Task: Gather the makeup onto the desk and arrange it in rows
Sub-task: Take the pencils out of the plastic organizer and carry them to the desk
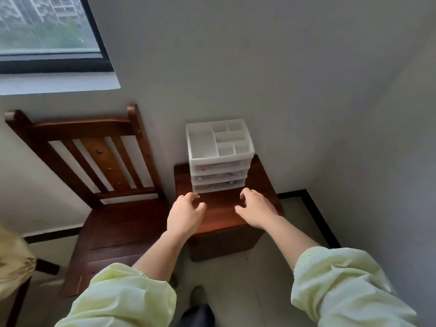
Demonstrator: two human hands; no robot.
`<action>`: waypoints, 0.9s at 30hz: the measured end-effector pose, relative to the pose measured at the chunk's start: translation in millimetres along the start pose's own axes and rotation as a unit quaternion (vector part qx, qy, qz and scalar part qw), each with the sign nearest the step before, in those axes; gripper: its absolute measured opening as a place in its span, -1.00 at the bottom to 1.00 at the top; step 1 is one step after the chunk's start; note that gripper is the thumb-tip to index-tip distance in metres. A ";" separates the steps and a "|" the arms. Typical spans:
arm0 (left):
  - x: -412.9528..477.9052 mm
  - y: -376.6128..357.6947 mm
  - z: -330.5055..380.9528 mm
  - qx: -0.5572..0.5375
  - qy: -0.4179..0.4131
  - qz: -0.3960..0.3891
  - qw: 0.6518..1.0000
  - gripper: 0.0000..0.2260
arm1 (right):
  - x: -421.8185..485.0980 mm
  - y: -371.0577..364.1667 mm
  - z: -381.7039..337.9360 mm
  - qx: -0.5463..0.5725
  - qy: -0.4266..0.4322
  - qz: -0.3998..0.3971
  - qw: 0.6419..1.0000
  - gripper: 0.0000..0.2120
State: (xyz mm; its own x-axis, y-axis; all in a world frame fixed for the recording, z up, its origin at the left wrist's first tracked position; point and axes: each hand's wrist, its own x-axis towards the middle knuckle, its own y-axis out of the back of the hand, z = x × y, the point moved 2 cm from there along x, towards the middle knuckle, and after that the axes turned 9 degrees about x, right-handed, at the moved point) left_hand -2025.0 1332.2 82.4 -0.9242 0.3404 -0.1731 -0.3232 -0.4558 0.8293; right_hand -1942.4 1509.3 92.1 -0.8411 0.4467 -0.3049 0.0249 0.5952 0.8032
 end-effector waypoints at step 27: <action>199.6 -23.8 -11.9 -0.092 0.046 -0.017 0.995 -0.52 | 196.0 -60.7 -24.1 0.768 -0.312 0.053 0.556 -0.79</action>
State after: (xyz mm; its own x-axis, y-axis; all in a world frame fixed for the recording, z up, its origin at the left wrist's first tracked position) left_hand -2204.2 1401.2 21.8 -0.9240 0.2861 -0.2537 -0.3786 -0.5915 0.7119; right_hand -2121.7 1544.7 -4.1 -0.4520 0.3927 -0.8009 0.8920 0.1981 -0.4063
